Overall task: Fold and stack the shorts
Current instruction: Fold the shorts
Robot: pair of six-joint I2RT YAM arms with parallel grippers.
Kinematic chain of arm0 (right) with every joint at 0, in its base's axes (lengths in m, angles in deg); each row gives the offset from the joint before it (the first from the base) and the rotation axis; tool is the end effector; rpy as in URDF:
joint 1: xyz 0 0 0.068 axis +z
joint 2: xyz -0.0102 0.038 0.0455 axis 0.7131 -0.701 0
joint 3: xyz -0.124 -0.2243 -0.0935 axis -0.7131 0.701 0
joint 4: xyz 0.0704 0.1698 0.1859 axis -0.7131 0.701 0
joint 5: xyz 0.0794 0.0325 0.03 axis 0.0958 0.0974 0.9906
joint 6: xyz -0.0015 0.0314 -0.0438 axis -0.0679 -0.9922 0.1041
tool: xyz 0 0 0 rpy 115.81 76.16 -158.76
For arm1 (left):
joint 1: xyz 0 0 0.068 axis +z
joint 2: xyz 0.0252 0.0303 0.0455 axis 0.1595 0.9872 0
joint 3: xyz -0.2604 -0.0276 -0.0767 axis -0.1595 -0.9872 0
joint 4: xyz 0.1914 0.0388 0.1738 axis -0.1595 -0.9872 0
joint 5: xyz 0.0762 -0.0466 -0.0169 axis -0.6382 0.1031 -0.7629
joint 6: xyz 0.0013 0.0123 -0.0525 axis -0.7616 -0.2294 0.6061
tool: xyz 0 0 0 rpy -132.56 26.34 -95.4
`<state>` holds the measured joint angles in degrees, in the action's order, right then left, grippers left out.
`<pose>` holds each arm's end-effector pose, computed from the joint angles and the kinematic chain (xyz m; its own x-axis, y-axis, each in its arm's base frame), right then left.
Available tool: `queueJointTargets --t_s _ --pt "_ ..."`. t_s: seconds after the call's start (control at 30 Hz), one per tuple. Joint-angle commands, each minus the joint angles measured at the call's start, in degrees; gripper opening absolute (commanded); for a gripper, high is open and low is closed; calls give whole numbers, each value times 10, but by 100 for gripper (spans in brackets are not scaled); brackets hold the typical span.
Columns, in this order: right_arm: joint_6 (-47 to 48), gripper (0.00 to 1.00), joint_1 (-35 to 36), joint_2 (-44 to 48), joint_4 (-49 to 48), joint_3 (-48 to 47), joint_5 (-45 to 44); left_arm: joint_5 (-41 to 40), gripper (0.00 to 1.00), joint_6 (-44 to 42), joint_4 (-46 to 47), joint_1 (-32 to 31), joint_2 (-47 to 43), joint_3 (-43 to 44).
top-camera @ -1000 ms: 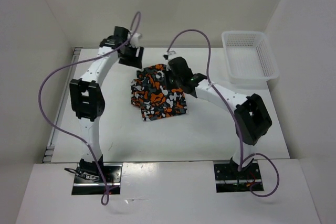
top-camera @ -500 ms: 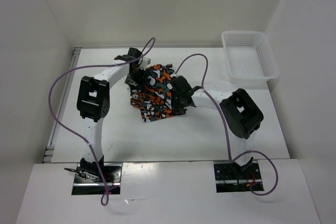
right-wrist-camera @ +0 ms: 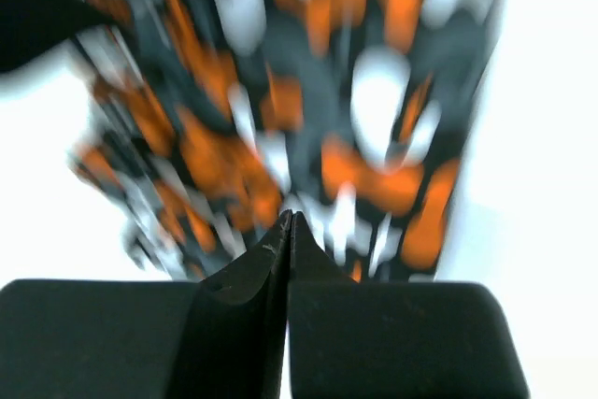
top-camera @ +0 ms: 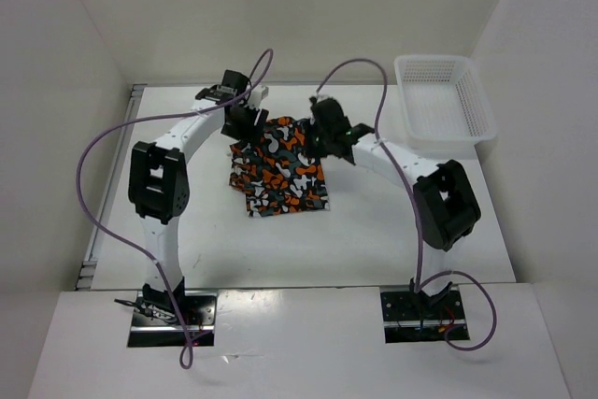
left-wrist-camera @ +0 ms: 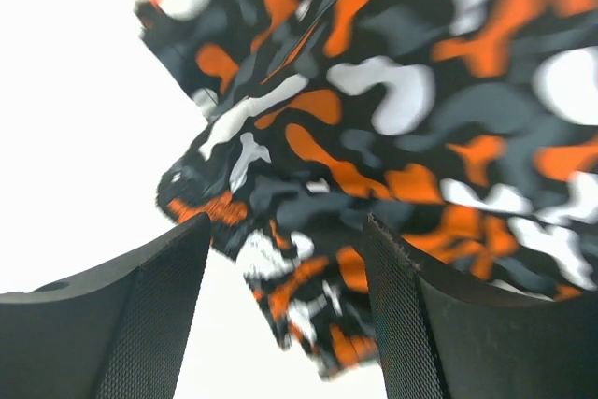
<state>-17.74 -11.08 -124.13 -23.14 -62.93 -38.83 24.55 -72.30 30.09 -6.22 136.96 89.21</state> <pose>0.3313 0.2283 0.2318 -0.7829 -0.0214 -0.6218 -0.2732 0.9097 0.3126 0.4448 -0.1251 0.2308 -0.8182 0.2213 -0.5306 0.2990 0.9521 -0.0639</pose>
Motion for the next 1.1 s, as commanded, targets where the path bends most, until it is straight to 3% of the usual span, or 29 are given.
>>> queueJointTargets --t_s 0.0,0.2,0.4,0.6,0.73,0.9,1.07 --pt "19 0 -57 -21 -18 -94 -11 40 73 -2 -43 -2 -67 37" --pt "19 0 -95 -195 20 -271 26 72 72 -2 -67 -15 -80 -72" --pt "19 0 -95 -275 26 -331 51 92 71 -2 -56 -20 -99 -158" --pt "-2 0 -102 -350 48 -392 32 0 70 -2 -6 -25 -99 -244" --pt "-43 0 -116 -369 56 -411 7 -69 70 -2 27 -31 -99 -290" --pt "-42 0 -129 -356 62 -411 7 -98 70 -2 56 -31 -99 -289" --pt "-42 0 -129 -277 31 -330 -28 -129 70 -2 68 -31 -84 -284"
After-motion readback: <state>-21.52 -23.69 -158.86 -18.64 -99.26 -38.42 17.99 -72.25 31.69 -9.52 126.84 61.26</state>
